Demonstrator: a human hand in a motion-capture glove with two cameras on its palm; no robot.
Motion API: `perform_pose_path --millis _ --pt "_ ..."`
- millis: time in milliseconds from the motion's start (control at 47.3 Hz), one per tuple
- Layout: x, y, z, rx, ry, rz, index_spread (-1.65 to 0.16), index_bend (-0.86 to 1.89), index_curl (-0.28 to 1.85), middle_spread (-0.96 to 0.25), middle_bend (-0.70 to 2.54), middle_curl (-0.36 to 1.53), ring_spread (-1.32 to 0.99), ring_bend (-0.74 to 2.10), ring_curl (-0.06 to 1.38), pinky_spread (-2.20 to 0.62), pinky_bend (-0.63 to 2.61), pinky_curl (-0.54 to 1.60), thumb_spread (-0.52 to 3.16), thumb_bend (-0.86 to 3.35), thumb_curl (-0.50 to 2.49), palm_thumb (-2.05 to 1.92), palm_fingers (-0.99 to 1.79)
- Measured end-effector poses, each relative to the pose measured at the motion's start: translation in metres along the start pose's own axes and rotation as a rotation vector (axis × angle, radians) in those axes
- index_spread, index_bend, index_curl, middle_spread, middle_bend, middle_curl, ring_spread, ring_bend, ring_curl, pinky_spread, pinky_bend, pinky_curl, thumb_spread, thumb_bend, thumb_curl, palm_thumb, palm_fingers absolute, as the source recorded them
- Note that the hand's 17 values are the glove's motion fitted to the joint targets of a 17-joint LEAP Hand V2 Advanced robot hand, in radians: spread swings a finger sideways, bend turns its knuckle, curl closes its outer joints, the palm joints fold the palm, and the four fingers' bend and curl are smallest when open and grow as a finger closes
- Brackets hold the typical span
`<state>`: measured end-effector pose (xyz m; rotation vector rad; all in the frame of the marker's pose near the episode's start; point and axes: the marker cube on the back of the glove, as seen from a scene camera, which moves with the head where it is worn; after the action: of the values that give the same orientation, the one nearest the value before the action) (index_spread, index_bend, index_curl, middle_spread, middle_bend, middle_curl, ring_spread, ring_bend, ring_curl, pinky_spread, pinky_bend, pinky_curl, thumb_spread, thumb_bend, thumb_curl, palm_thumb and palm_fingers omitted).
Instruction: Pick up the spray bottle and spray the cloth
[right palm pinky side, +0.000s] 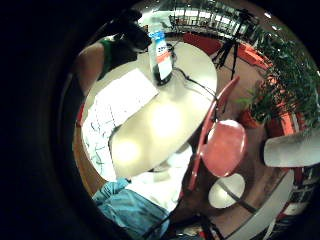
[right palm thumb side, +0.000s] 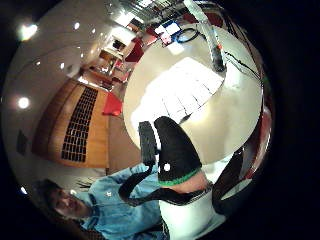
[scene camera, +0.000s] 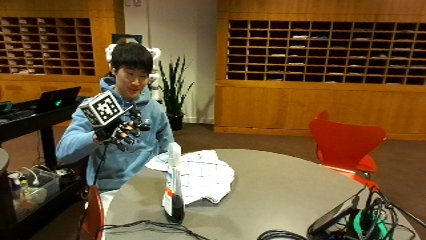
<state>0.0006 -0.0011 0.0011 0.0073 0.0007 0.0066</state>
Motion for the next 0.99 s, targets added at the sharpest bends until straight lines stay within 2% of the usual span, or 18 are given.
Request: perform_pose_path --millis 148,317,465,677,994 --pt "-0.001 -0.005 0.007 0.045 -0.01 0.06 -0.2 0.04 0.03 0.03 0.21 0.11 0.1 0.43 0.15 0.18 0.69 0.25 0.77 0.19 0.11 0.36 0.3" --pt "-0.003 -0.018 0.02 0.126 -0.025 0.071 -0.23 0.07 0.04 0.04 0.24 0.18 0.13 0.48 0.2 0.22 0.73 0.29 0.98 0.15 0.16 0.39 0.24" --pt "-0.012 -0.025 0.035 0.206 -0.106 0.125 -0.23 0.08 0.05 0.05 0.25 0.21 0.15 0.52 0.22 0.24 0.75 0.31 1.03 0.11 0.2 0.43 0.2" --pt "-0.016 -0.044 0.055 0.516 -0.219 0.193 -0.21 0.09 0.07 0.06 0.25 0.25 0.14 0.57 0.25 0.23 0.76 0.33 1.06 0.07 0.25 0.51 0.21" --pt "-0.016 -0.081 0.08 0.645 -0.353 0.317 -0.19 0.09 0.1 0.05 0.25 0.29 0.13 0.59 0.27 0.21 0.76 0.34 1.06 0.01 0.3 0.59 0.19"
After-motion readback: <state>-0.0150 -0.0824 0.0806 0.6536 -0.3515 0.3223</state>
